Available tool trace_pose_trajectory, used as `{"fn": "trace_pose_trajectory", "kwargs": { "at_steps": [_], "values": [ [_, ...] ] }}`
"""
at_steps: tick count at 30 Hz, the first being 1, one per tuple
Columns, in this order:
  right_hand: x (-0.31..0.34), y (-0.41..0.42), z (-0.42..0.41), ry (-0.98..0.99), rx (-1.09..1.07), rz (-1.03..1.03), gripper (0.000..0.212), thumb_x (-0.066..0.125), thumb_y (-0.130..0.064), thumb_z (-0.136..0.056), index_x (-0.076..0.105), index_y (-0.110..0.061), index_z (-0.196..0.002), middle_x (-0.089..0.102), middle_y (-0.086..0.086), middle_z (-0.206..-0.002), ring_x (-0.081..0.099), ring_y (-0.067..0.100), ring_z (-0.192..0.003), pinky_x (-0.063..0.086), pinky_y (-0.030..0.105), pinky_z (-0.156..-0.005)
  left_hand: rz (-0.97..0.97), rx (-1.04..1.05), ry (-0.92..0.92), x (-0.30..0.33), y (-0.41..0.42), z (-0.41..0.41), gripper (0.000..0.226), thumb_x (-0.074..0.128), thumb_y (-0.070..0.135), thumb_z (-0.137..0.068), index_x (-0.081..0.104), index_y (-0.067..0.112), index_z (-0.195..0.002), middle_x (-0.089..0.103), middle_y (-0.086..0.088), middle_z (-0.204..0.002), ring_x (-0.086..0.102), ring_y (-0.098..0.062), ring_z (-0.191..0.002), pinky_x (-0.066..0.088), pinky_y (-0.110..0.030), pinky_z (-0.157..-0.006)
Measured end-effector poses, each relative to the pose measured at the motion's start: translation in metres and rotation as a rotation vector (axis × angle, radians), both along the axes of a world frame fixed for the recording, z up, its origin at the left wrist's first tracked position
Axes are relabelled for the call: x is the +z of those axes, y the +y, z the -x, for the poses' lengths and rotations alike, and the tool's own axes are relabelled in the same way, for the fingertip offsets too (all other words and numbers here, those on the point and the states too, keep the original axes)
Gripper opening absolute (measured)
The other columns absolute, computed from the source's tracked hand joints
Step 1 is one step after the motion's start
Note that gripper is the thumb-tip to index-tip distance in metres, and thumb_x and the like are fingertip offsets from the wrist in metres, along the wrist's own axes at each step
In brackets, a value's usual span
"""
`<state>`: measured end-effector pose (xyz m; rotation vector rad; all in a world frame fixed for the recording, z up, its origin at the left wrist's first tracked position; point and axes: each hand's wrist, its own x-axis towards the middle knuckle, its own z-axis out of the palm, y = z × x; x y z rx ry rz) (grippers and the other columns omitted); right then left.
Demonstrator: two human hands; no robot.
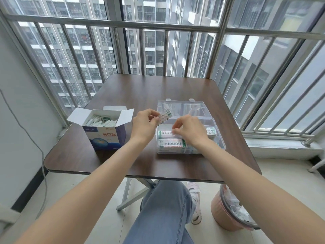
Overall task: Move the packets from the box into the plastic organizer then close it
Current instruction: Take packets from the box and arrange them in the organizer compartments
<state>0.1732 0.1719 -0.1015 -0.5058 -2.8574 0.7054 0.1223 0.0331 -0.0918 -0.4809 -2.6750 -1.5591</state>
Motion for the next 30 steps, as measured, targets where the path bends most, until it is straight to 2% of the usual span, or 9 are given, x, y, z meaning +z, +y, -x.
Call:
{"fn": "trace_pose_trajectory", "kwargs": {
  "at_steps": [3, 5, 8, 10, 11, 14, 19, 23, 30],
  "values": [
    [0.002, 0.010, 0.001, 0.114, -0.003, 0.154, 0.016, 0.059, -0.019, -0.088, 0.070, -0.019, -0.099, 0.069, 0.000, -0.099, 0.061, 0.014, -0.093, 0.048, 0.030, -0.082, 0.042, -0.053, -0.014, -0.003, 0.001, 0.002, 0.016, 0.060, 0.012, -0.091, 0.069, 0.009, -0.103, 0.069, -0.005, -0.091, 0.058, -0.012, -0.079, 0.036, -0.007, -0.060],
    [0.007, 0.016, 0.000, 0.171, 0.021, 0.322, 0.018, 0.059, -0.017, -0.088, 0.068, -0.020, -0.103, 0.067, 0.000, -0.094, 0.059, 0.011, -0.084, 0.048, 0.029, -0.078, 0.071, -0.116, -0.043, -0.004, 0.003, 0.001, 0.015, 0.060, 0.012, -0.091, 0.070, 0.010, -0.102, 0.067, -0.003, -0.088, 0.058, -0.011, -0.079, 0.035, -0.004, -0.057],
    [0.008, 0.020, -0.002, 0.155, 0.071, 0.408, 0.011, 0.065, -0.016, -0.086, 0.069, -0.017, -0.096, 0.067, -0.002, -0.078, 0.060, 0.005, -0.067, 0.045, 0.020, -0.064, 0.076, -0.209, -0.082, -0.004, 0.009, 0.000, 0.013, 0.063, 0.013, -0.089, 0.071, 0.012, -0.099, 0.071, -0.007, -0.092, 0.062, -0.012, -0.083, 0.040, -0.014, -0.071],
    [0.006, 0.022, -0.002, 0.133, 0.047, 0.352, 0.007, 0.067, -0.013, -0.084, 0.071, -0.014, -0.089, 0.064, -0.006, -0.068, 0.058, -0.002, -0.061, 0.042, 0.018, -0.060, 0.124, -0.229, -0.071, -0.005, 0.013, 0.001, 0.012, 0.066, 0.013, -0.087, 0.070, 0.012, -0.098, 0.072, -0.008, -0.094, 0.063, -0.013, -0.083, 0.038, -0.013, -0.069],
    [0.005, 0.022, -0.002, 0.115, 0.027, 0.308, 0.004, 0.067, -0.014, -0.083, 0.071, -0.016, -0.085, 0.063, -0.007, -0.067, 0.060, -0.001, -0.066, 0.045, 0.021, -0.064, 0.153, -0.228, -0.058, -0.006, 0.015, 0.002, 0.012, 0.067, 0.011, -0.086, 0.070, 0.010, -0.098, 0.071, -0.008, -0.094, 0.062, -0.012, -0.082, 0.037, -0.012, -0.067],
    [0.002, 0.018, -0.002, 0.024, -0.005, 0.103, 0.008, 0.067, -0.020, -0.082, 0.067, -0.025, -0.076, 0.066, -0.007, -0.075, 0.064, 0.014, -0.085, 0.048, 0.029, -0.071, 0.260, -0.224, 0.012, -0.007, 0.015, 0.006, 0.014, 0.067, 0.004, -0.083, 0.069, 0.005, -0.097, 0.069, -0.012, -0.097, 0.056, -0.014, -0.080, 0.035, -0.011, -0.066],
    [0.000, 0.007, -0.001, -0.037, -0.002, -0.129, 0.007, 0.063, -0.020, -0.085, 0.070, -0.023, -0.087, 0.070, 0.000, -0.096, 0.063, 0.022, -0.094, 0.049, 0.032, -0.077, 0.480, -0.294, 0.113, -0.007, 0.016, 0.011, 0.018, 0.064, 0.002, -0.084, 0.071, 0.004, -0.100, 0.066, -0.013, -0.104, 0.058, -0.024, -0.098, 0.040, -0.021, -0.077],
    [0.001, 0.005, 0.002, -0.060, 0.012, -0.230, 0.011, 0.062, -0.018, -0.085, 0.070, -0.021, -0.093, 0.069, 0.003, -0.101, 0.063, 0.026, -0.095, 0.042, 0.030, -0.071, 0.735, -0.269, 0.293, -0.004, 0.017, 0.011, 0.018, 0.062, 0.015, -0.088, 0.072, 0.020, -0.102, 0.060, -0.006, -0.111, 0.049, -0.028, -0.109, 0.041, -0.035, -0.088],
    [0.000, 0.004, 0.003, -0.101, 0.015, -0.266, 0.016, 0.062, -0.024, -0.088, 0.069, -0.018, -0.100, 0.068, 0.004, -0.103, 0.062, 0.026, -0.099, 0.040, 0.031, -0.070, 0.839, -0.237, 0.256, -0.002, 0.022, 0.012, 0.027, 0.064, 0.023, -0.088, 0.067, 0.012, -0.112, 0.054, -0.010, -0.119, 0.044, -0.029, -0.115, 0.039, -0.036, -0.090]
  ]
}}
